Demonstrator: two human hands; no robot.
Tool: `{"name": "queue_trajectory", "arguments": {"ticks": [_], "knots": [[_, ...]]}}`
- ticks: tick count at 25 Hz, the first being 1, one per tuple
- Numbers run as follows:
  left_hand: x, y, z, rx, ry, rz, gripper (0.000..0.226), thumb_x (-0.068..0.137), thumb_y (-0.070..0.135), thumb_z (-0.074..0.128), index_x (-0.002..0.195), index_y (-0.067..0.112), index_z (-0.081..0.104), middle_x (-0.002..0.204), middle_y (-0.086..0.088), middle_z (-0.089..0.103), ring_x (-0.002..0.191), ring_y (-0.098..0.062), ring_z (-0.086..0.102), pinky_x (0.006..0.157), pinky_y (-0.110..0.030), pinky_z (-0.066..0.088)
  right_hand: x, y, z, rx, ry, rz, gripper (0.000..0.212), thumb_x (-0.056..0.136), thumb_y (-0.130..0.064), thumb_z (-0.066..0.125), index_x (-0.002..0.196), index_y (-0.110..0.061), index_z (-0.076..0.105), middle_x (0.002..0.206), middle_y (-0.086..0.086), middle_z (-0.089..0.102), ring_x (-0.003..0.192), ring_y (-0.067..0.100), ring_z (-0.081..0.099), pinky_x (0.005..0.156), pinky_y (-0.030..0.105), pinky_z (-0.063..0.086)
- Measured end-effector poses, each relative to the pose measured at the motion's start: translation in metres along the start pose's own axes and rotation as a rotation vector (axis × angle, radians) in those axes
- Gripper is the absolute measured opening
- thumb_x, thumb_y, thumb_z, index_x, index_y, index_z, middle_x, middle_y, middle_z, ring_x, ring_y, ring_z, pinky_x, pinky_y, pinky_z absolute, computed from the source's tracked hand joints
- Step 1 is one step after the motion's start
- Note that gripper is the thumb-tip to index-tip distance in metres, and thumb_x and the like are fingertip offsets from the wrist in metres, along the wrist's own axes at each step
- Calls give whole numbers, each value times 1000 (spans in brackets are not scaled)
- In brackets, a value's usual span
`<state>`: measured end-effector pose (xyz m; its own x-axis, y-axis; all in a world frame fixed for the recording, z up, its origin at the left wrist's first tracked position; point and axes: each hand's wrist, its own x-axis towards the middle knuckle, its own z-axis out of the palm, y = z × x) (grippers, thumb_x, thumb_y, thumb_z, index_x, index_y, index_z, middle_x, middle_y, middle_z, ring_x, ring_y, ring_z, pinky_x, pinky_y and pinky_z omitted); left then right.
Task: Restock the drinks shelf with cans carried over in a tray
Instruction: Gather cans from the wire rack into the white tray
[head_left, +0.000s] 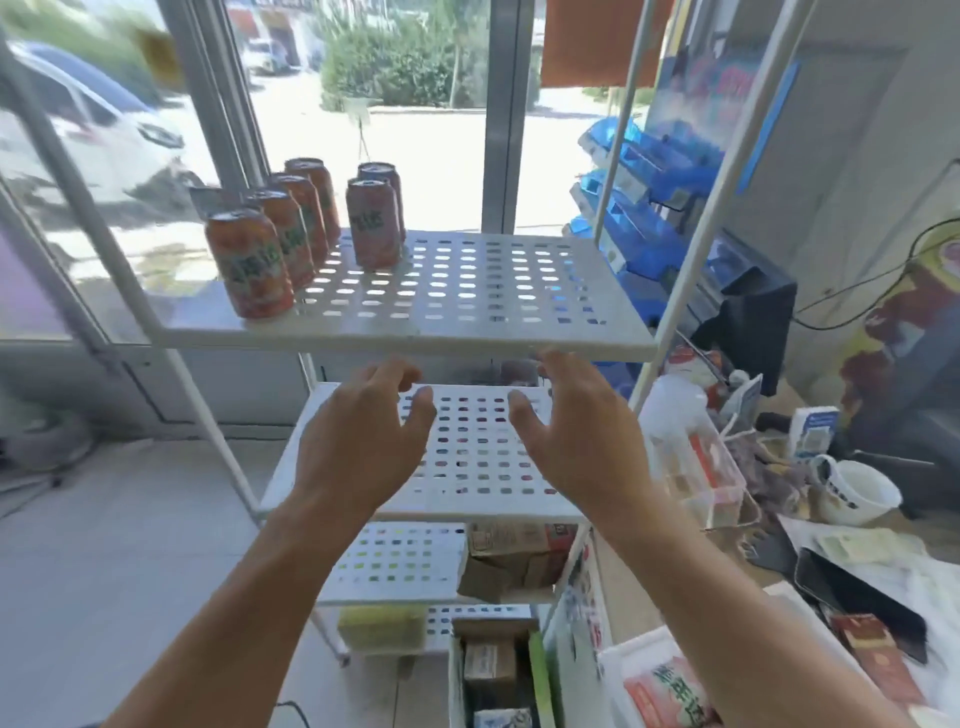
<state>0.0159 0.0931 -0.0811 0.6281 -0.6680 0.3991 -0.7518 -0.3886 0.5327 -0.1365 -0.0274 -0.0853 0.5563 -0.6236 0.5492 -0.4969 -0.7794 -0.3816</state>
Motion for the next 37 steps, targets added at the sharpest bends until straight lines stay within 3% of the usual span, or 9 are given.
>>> {"name": "queue_trajectory", "arguments": {"ticks": [3,6,9,18,24,27,32,37], "knots": [[21,-27,-27,6,87,-51,22,94,38,48,110,28,60,106,9,63,94,-14,59,77,-35,48,34,-35,21,97,-54,-84,47,93,-38,57,137,-24,46,120,-3,60,104,18,60,74,31,47],[42,-52,-48,31,161,-77,23,95,37,49,111,25,60,106,6,62,89,-12,54,73,-31,42,70,-69,41,160,-104,-146,51,93,-38,57,139,-26,41,124,-1,57,104,20,61,81,36,51],[60,-81,-64,65,211,-85,23,94,36,48,109,23,59,107,1,64,89,-18,59,75,-36,50,100,-101,69,187,-113,-196,54,92,-43,59,138,-27,35,122,2,58,101,23,61,79,36,50],[93,-158,-84,128,233,-144,25,94,42,48,109,26,58,108,5,64,90,-17,63,77,-39,53,158,-178,155,347,-127,-233,76,84,-49,67,144,-31,23,134,11,47,116,29,54,90,45,50],[100,-173,-79,77,246,-129,25,95,39,49,112,25,59,109,6,66,87,-14,64,76,-39,55,171,-188,179,355,-93,-183,72,83,-42,71,138,-29,26,123,10,55,103,27,60,78,36,49],[106,-177,-76,64,238,-116,24,95,40,49,112,26,59,109,8,65,86,-13,64,75,-39,56,171,-186,180,416,-96,-174,72,82,-34,74,136,-31,27,120,8,57,99,23,61,79,38,53],[112,-166,-71,33,219,-60,22,95,39,50,110,26,59,106,10,65,84,-8,61,73,-35,54,163,-163,152,463,-28,-124,70,77,-33,77,131,-33,33,120,1,55,99,15,59,79,37,56],[121,-121,-46,2,155,84,22,95,37,51,109,23,59,107,5,66,85,-12,62,74,-35,53,135,-117,101,405,29,-10,73,75,-38,77,131,-39,30,120,-7,54,94,10,58,78,28,49]]}}
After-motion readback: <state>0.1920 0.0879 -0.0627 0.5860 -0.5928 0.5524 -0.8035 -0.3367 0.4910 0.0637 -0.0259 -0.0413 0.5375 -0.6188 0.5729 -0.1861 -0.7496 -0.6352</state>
